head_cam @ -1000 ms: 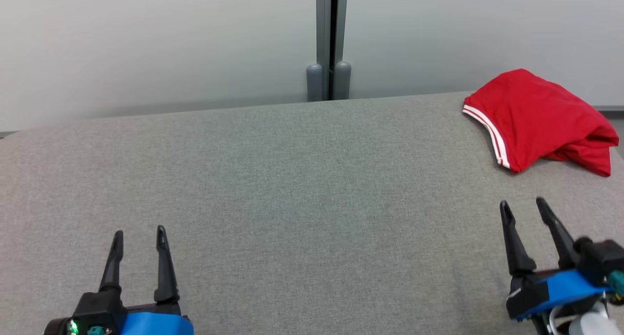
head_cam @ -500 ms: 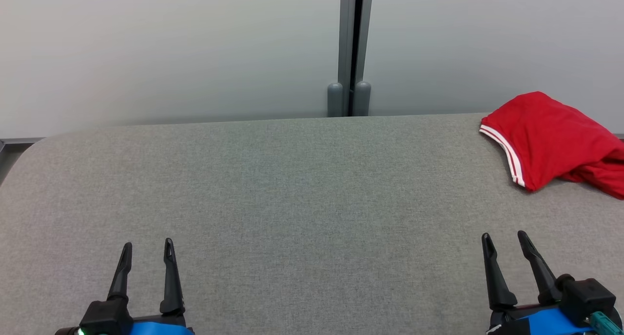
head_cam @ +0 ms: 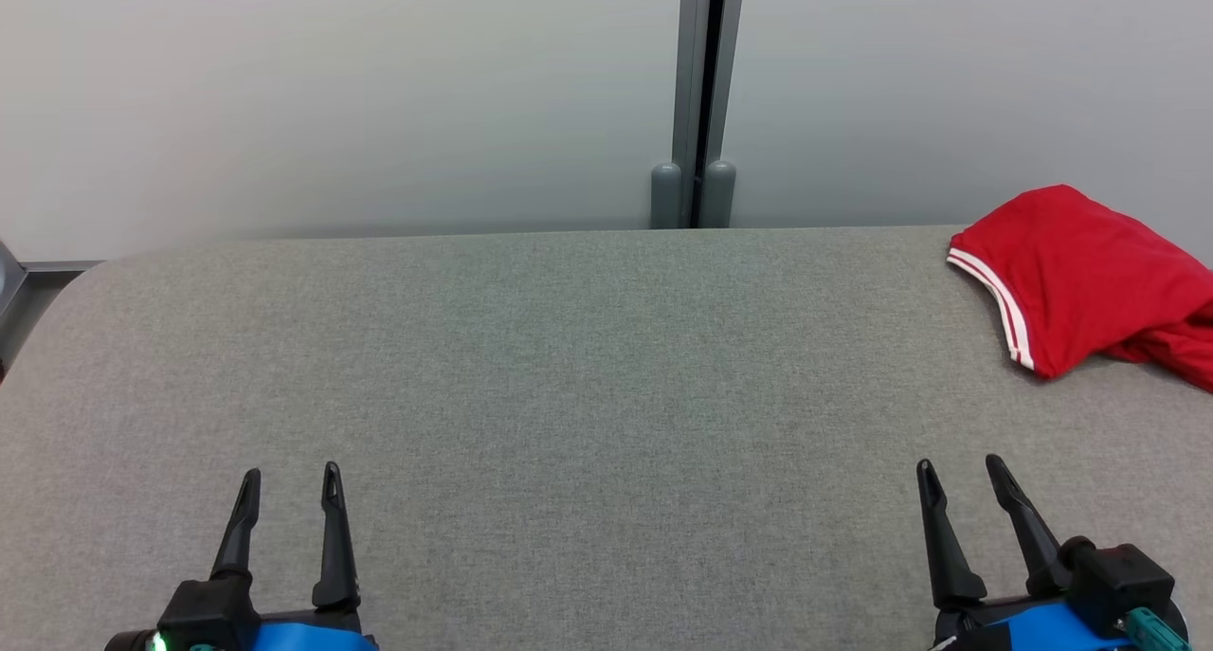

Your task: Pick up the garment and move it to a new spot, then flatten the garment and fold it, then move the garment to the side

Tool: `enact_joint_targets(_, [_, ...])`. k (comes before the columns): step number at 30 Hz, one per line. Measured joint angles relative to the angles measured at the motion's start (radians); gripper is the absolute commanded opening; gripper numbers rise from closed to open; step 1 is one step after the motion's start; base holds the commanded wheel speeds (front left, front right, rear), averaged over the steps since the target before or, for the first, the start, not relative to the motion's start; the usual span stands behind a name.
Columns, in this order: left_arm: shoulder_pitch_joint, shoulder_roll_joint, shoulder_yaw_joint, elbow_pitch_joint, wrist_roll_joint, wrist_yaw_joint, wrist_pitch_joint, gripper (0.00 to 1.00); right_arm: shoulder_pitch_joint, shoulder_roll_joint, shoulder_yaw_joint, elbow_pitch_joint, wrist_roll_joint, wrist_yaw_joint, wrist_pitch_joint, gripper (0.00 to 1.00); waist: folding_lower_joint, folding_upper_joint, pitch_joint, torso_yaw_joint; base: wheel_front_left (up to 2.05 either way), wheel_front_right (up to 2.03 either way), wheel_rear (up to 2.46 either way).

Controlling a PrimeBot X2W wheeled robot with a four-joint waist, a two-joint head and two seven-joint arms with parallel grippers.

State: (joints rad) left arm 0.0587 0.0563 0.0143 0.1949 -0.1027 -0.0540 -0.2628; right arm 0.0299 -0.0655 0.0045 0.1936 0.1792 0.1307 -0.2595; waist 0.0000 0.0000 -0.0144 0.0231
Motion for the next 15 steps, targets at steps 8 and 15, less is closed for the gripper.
enact_joint_targets(8, [-0.004, 0.0, 0.004, 0.003, 0.004, -0.008, 0.0, 1.0, -0.002, 0.002, 0.001, 0.004, -0.001, 0.0, 0.0, 1.0, 0.0, 0.0, 0.003, -0.008, 0.0, 0.0, 0.0])
enact_joint_targets(15, [-0.002, 0.0, 0.006, 0.011, 0.004, -0.008, 0.001, 0.0, 0.0, 0.003, 0.004, 0.014, -0.001, 0.0, 0.001, 0.0, 0.0, 0.0, 0.003, -0.01, 0.0, 0.0, 0.0])
